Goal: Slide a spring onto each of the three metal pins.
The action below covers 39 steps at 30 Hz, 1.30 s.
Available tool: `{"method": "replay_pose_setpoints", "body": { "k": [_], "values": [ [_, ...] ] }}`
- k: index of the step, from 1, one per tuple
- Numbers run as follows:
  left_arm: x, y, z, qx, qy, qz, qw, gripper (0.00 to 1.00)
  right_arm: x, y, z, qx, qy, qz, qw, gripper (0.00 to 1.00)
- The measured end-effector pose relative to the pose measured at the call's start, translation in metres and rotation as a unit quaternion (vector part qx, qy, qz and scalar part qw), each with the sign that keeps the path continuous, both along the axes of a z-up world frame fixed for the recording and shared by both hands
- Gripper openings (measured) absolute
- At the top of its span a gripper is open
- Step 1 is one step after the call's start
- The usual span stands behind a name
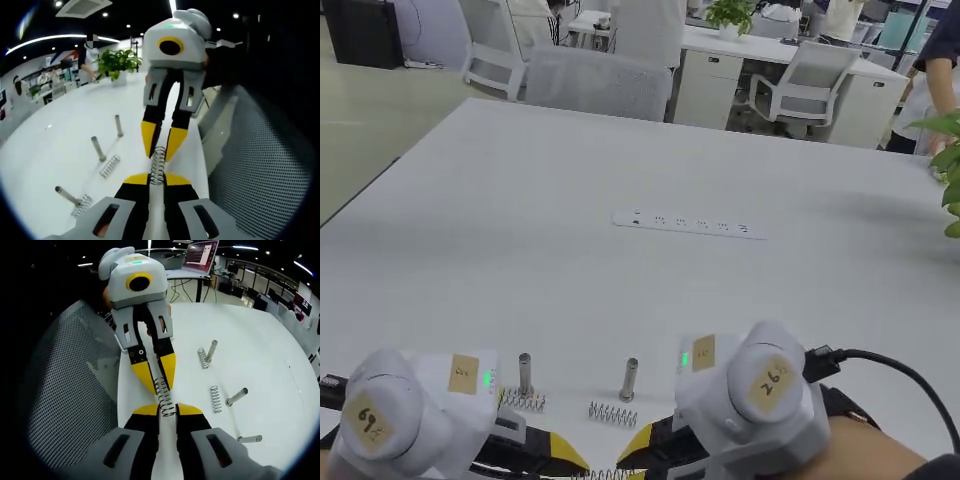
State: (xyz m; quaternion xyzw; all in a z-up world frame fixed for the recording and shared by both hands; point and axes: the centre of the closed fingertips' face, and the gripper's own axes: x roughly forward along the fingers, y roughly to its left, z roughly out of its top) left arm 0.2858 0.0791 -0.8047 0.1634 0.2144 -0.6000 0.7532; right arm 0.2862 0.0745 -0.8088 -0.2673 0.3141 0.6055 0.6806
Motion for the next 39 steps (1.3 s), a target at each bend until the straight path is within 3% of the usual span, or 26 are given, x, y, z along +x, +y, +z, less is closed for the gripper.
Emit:
{"method": "replay_pose_setpoints", "body": {
  "k": [4, 13, 17, 27, 39],
  "values": [
    [0.0, 0.0, 0.001, -0.002, 0.0, 0.001, 1.0, 0.02, 0.001, 0.0, -0.001, 0.002, -0.001, -0.002, 1.0, 0.09],
    [-0.003, -0.006, 0.012, -0.036, 0.004, -0.003, 0.9994, 0.02, -0.003, -0.001, -0.008, -0.001, 0.008, -0.001, 1.0, 0.1],
    [-0.003, -0.006, 0.011, -0.034, 0.004, -0.002, 0.9994, 0.02, -0.003, -0.001, -0.007, 0.003, 0.009, -0.001, 1.0, 0.09],
    [-0.002, -0.006, 0.008, -0.032, 0.001, -0.001, 0.9995, 0.02, -0.007, 0.011, 0.019, 0.037, 0.011, -0.001, 0.9992, 0.08],
    [-0.004, -0.008, 0.007, -0.035, 0.002, -0.005, 0.9994, 0.03, -0.01, 0.019, 0.024, 0.014, -0.007, 0.017, 0.9997, 0.08]
  ]
}}
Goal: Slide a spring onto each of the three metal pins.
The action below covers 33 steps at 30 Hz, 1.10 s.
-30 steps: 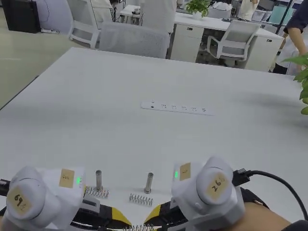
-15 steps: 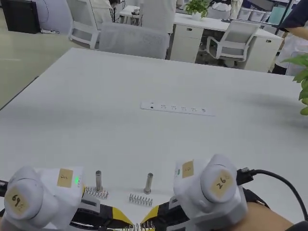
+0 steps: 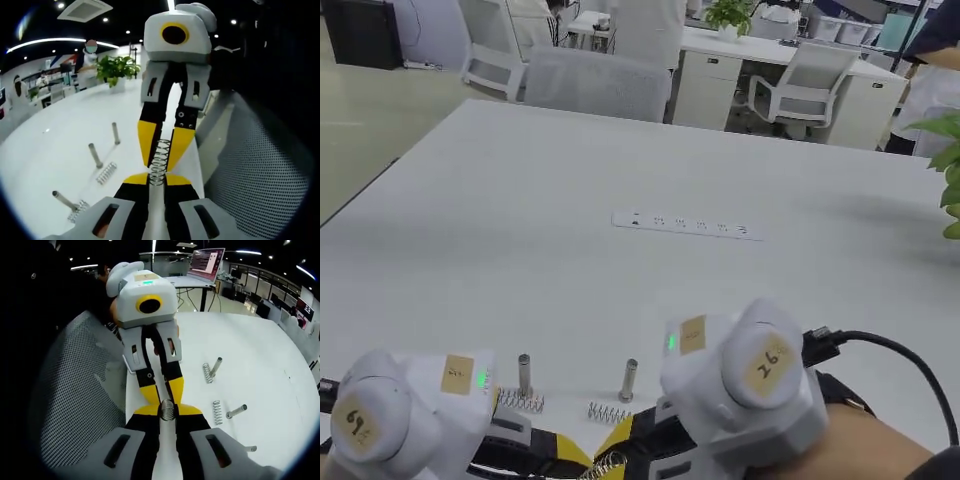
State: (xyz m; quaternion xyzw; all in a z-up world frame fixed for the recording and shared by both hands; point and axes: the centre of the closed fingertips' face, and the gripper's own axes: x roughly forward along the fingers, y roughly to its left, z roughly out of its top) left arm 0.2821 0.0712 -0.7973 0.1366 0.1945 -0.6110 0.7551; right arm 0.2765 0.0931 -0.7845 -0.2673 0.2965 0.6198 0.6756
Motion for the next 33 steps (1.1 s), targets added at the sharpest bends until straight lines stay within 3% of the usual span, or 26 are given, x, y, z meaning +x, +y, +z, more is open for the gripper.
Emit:
{"method": "replay_pose_setpoints", "body": {
  "k": [9, 13, 18, 23, 28, 33],
  "values": [
    [0.002, -0.001, 0.0, -0.003, 0.015, 0.011, 0.9998, 0.08, 0.002, 0.001, 0.001, -0.002, -0.003, -0.001, 1.0, 0.08],
    [0.002, -0.003, 0.004, -0.015, 0.029, 0.018, 0.9993, 0.19, 0.004, -0.001, 0.0, -0.005, -0.005, -0.003, 1.0, 0.08],
    [0.002, 0.0, 0.0, -0.011, 0.044, 0.026, 0.9986, 0.28, 0.006, -0.003, 0.0, -0.008, -0.008, -0.006, 0.9999, 0.08],
    [0.0, -0.001, 0.001, -0.018, 0.065, 0.034, 0.9971, 0.46, 0.008, -0.004, 0.003, -0.008, -0.011, -0.009, 0.9999, 0.08],
    [-0.003, -0.001, 0.0, -0.016, 0.073, 0.035, 0.9966, 0.59, 0.01, -0.007, 0.003, -0.01, -0.012, -0.013, 0.9998, 0.08],
    [-0.005, 0.001, -0.002, -0.011, 0.078, 0.036, 0.9962, 0.65, 0.013, -0.01, 0.005, -0.01, -0.015, -0.018, 0.9997, 0.08]
  ]
}}
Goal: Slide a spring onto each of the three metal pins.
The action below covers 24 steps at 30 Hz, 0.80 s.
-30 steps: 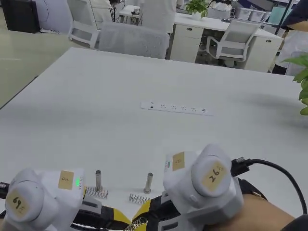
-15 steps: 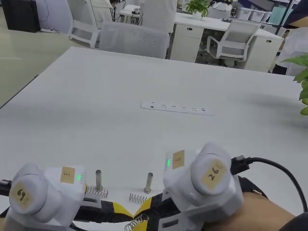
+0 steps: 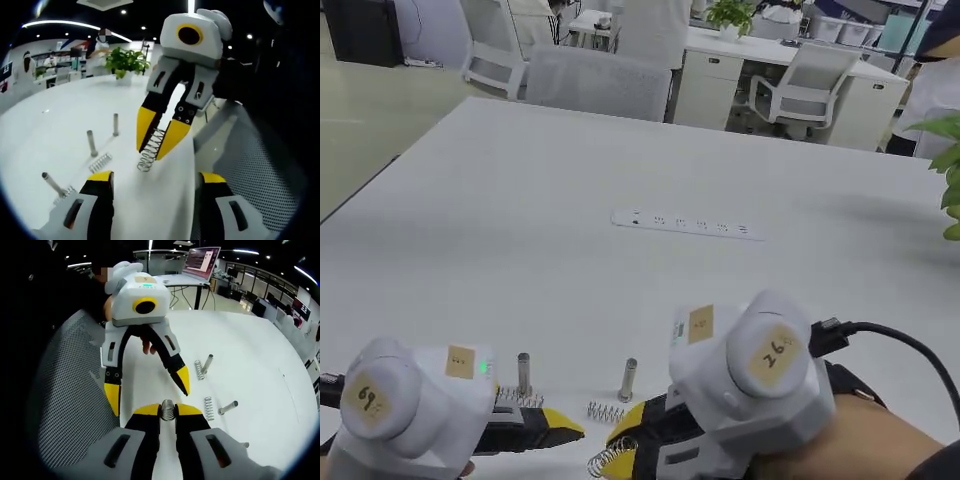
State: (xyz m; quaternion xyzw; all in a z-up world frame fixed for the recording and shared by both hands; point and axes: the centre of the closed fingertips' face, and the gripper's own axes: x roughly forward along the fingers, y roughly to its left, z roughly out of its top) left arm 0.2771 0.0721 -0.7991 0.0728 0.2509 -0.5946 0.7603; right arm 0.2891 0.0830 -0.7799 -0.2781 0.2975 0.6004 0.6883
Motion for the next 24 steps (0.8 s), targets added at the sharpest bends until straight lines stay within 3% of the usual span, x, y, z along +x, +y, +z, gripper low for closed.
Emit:
{"method": "replay_pose_setpoints", "body": {
  "k": [15, 24],
  "values": [
    [0.006, 0.016, 0.003, 0.01, -0.017, 0.02, 0.9996, 0.68, 0.008, -0.013, 0.002, -0.003, -0.001, -0.016, 0.9999, 0.08],
    [0.01, 0.04, 0.005, 0.004, -0.02, 0.067, 0.9975, 0.68, 0.013, -0.02, 0.004, -0.004, -0.001, -0.024, 0.9997, 0.08]
  ]
}}
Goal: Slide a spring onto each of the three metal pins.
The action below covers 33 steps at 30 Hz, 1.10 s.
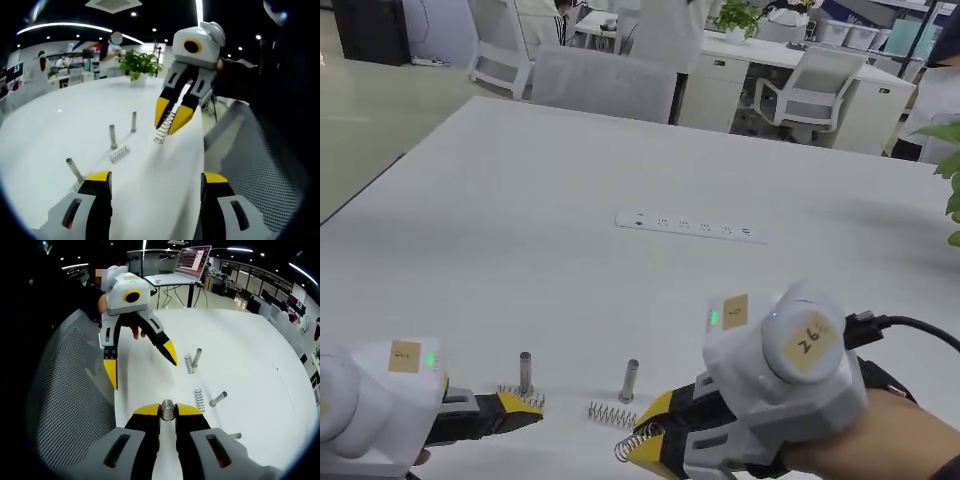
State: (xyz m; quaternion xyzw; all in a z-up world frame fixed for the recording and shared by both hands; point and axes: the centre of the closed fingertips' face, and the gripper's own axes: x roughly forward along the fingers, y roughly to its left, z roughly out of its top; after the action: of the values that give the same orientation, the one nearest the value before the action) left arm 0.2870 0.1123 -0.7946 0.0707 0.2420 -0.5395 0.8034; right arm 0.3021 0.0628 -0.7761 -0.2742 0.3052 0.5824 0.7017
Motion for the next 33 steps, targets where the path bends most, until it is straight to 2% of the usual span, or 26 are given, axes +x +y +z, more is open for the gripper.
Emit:
{"method": "replay_pose_setpoints", "body": {
  "k": [14, 23, 30, 33],
  "values": [
    [0.01, 0.034, 0.006, -0.018, -0.012, 0.082, 0.9964, 0.67, 0.002, -0.007, 0.001, -0.004, -0.001, -0.006, 1.0, 0.08],
    [0.013, 0.057, 0.012, -0.032, -0.023, 0.133, 0.9903, 0.67, 0.009, -0.018, 0.003, -0.008, -0.004, -0.016, 0.9998, 0.08],
    [0.015, 0.061, 0.014, -0.046, -0.026, 0.158, 0.986, 0.66, 0.015, -0.029, 0.005, -0.012, -0.005, -0.027, 0.9995, 0.08],
    [0.015, 0.06, 0.013, -0.045, -0.026, 0.158, 0.9861, 0.66, 0.019, -0.035, 0.007, -0.014, -0.007, -0.034, 0.9993, 0.08]
  ]
}}
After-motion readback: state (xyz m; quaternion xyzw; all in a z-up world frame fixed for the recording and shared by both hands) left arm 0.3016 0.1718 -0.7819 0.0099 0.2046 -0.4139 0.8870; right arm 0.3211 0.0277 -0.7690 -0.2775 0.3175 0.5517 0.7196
